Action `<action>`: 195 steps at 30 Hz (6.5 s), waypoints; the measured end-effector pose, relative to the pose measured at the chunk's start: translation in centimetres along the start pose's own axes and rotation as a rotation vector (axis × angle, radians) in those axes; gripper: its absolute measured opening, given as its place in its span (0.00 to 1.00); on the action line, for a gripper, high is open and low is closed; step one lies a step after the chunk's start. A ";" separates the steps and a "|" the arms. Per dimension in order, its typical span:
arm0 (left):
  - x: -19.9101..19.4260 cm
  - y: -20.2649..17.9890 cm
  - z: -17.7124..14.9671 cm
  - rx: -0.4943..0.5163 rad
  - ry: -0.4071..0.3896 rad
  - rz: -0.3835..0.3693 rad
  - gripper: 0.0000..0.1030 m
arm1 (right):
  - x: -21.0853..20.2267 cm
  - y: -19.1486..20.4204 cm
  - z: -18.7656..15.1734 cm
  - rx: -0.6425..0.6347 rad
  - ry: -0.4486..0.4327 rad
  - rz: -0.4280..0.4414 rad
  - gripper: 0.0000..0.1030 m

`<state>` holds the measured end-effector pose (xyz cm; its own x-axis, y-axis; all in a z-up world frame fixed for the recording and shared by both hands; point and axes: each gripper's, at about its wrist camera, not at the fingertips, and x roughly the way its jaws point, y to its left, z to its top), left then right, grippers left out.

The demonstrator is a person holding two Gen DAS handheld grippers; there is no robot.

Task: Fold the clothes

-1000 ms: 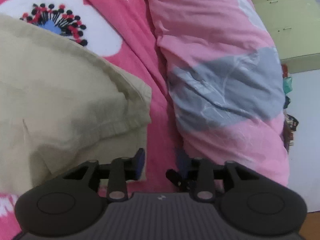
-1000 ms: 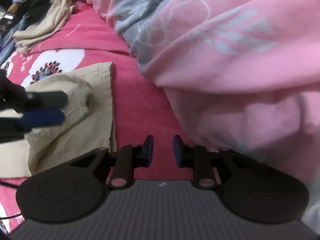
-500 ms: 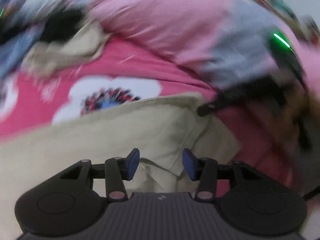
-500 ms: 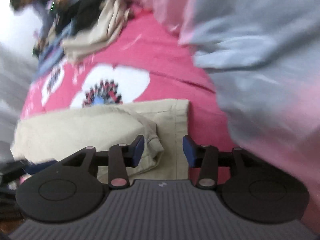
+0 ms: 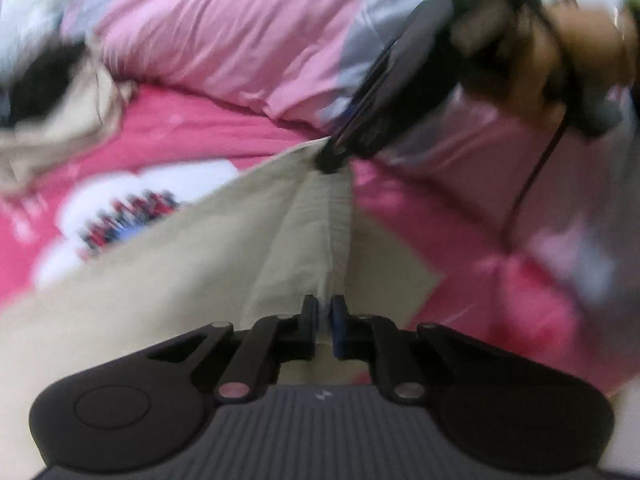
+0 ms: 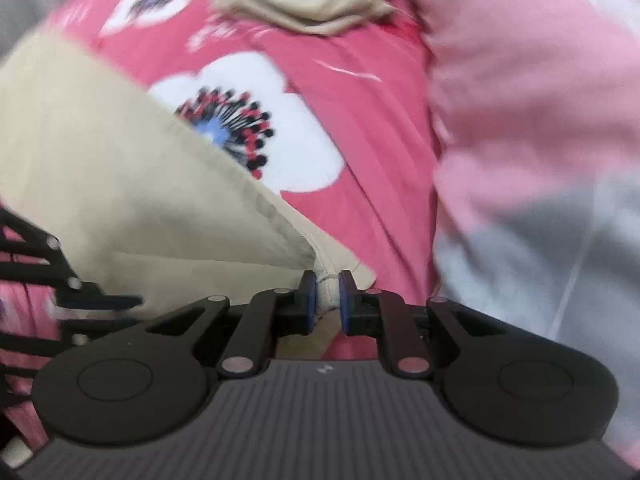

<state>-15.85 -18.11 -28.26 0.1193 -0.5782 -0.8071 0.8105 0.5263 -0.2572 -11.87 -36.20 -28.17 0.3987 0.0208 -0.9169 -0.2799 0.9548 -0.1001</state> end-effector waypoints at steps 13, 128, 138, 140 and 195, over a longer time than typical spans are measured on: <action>2.9 -1.7 -2.7 -0.322 0.104 -0.275 0.28 | 1.8 4.1 -2.8 -0.582 -0.059 -0.406 0.32; -9.3 20.3 -9.1 -0.373 -0.014 0.421 0.30 | -0.1 9.7 -19.1 1.803 -0.465 0.139 0.49; -9.2 20.4 -9.5 -0.388 -0.028 0.426 0.30 | -0.1 8.9 -19.0 1.765 -0.489 0.142 0.06; -9.3 20.4 -9.6 -0.390 -0.036 0.423 0.30 | -0.5 8.9 -18.0 1.713 -0.488 0.131 0.05; -44.5 45.2 -35.6 -1.237 -0.593 0.545 0.40 | 11.4 63.3 37.1 0.051 -0.249 0.586 0.17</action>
<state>-4.97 53.62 -22.92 0.7008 -0.1435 -0.6987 -0.3678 0.7667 -0.5263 7.35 35.48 -30.58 0.3853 0.6062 -0.6958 -0.4734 0.7771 0.4148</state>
